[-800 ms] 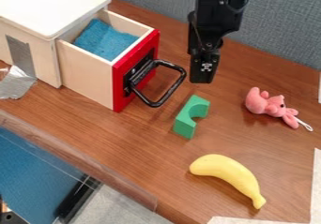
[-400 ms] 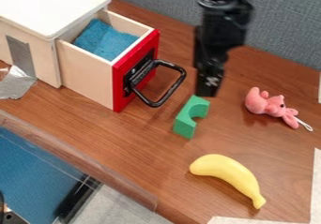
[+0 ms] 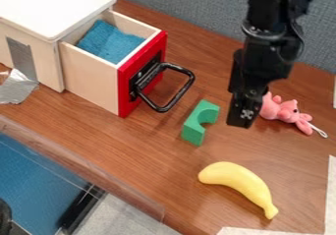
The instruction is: Put the banana inside the drawer
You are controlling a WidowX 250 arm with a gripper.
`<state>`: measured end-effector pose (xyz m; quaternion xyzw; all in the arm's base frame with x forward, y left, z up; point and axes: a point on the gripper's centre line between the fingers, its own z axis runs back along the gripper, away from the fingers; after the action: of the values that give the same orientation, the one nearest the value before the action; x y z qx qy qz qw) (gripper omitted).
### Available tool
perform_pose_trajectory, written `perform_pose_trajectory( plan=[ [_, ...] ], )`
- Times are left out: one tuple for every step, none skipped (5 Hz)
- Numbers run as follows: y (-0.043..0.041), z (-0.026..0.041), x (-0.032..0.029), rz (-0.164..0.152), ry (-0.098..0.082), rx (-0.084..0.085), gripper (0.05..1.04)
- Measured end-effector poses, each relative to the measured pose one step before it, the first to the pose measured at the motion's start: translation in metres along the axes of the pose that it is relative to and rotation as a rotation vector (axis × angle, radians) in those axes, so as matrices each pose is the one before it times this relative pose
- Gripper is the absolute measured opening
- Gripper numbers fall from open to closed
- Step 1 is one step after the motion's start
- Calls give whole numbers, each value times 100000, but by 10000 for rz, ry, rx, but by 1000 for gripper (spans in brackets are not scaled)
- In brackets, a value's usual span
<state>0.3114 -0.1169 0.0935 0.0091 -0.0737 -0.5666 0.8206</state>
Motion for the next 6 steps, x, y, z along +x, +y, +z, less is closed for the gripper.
perform_pose_trajectory(
  plan=[
    [-1332, -1539, 1215, -428, 300, -68, 999],
    [-1257, -1381, 445, -364, 304, 8, 999],
    [-1544, -1237, -342, -396, 193, -137, 999],
    [-1049, -948, -278, -444, 104, -35, 999],
    [-144, -828, -129, 91, 91, -17, 999],
    [97, -714, -375, 368, 186, 199, 999]
  ],
)
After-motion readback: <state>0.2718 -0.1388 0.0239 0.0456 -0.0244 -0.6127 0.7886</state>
